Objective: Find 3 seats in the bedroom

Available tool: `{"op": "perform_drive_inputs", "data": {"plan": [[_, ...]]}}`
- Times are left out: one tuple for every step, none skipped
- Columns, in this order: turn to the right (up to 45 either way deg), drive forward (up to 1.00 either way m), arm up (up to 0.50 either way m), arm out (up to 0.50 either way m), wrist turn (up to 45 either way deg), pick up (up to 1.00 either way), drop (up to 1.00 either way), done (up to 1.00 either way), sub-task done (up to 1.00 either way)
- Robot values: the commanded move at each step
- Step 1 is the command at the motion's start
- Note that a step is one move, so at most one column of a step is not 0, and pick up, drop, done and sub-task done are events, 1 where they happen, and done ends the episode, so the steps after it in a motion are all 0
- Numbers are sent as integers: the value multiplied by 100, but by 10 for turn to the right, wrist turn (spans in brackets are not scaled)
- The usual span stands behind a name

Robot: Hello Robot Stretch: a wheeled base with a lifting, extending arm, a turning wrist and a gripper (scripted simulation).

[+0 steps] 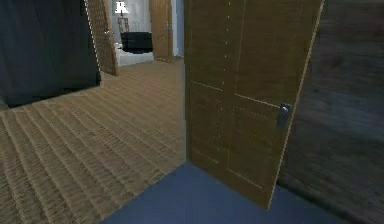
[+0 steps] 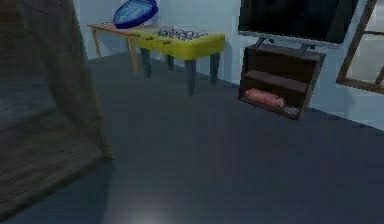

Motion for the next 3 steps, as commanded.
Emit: {"op": "perform_drive_inputs", "data": {"plan": [[-210, 0, 0, 0, 0, 0, 0, 0, 0], [0, 100, 0, 0, 0, 0, 0, 0, 0], [-30, 0, 0, 0, 0, 0, 0, 0, 0]]}}
